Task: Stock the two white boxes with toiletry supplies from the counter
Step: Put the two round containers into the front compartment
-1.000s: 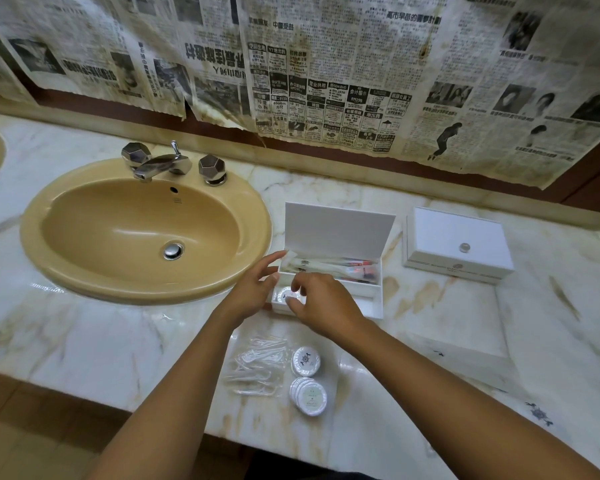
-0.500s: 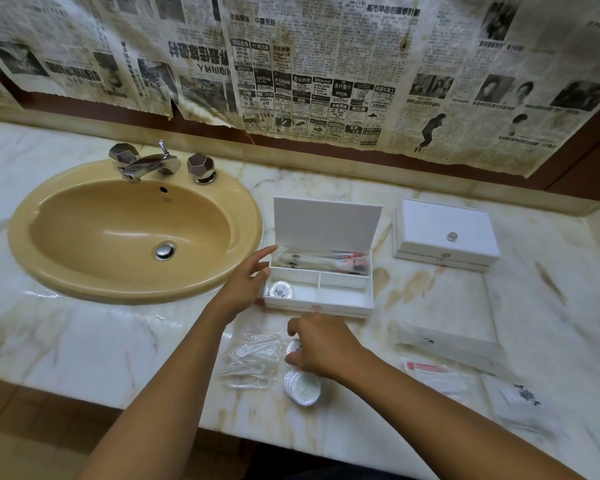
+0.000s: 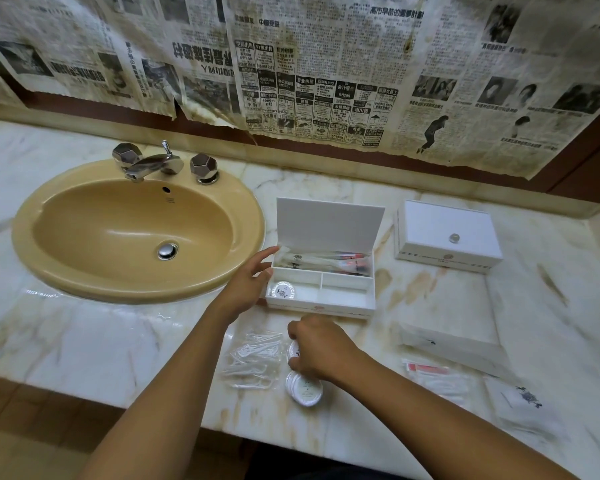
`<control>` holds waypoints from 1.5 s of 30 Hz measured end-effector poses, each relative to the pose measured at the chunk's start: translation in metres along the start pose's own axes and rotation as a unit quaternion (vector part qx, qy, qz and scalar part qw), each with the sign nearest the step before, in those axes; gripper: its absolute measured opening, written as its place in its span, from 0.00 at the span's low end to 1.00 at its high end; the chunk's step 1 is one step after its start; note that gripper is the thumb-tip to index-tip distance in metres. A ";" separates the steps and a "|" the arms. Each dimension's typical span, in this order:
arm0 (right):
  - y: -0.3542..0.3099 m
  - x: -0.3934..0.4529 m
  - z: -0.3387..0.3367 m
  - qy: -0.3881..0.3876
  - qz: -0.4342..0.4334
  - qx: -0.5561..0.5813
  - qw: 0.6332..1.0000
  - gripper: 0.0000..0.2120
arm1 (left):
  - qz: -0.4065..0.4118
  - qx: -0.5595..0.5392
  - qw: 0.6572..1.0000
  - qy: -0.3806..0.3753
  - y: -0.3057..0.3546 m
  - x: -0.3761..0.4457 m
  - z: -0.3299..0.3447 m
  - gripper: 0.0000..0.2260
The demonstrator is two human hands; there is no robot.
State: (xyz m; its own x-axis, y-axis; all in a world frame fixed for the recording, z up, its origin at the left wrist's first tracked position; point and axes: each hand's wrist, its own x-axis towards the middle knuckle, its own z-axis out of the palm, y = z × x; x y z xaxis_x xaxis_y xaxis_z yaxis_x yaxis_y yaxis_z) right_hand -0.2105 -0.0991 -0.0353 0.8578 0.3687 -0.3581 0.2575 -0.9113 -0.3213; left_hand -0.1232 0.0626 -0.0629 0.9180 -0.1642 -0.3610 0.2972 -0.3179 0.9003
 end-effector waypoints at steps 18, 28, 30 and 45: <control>-0.007 0.047 -0.050 0.160 0.053 0.039 0.985 0.17 | 0.023 -0.018 1.000 -0.009 -0.001 -0.001 -0.003 0.19; -0.003 0.069 -0.031 0.127 0.083 0.118 0.981 0.15 | 0.038 -0.015 0.999 -0.008 0.002 -0.002 -0.002 0.19; 0.000 0.069 -0.029 0.121 0.086 0.118 0.982 0.14 | 0.041 -0.011 0.999 -0.008 0.003 -0.003 -0.002 0.19; 0.004 0.040 -0.042 0.150 0.038 0.150 0.976 0.12 | 0.035 -0.004 0.999 -0.006 0.003 -0.003 -0.001 0.20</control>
State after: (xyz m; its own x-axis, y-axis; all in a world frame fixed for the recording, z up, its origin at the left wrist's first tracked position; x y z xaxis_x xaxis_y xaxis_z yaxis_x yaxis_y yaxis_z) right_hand -0.1567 -0.0957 -0.0143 0.9728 0.1903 -0.1321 0.0847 -0.8228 -0.5620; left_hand -0.1250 0.0628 -0.0593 0.9336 -0.1964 -0.2996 0.2345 -0.2970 0.9256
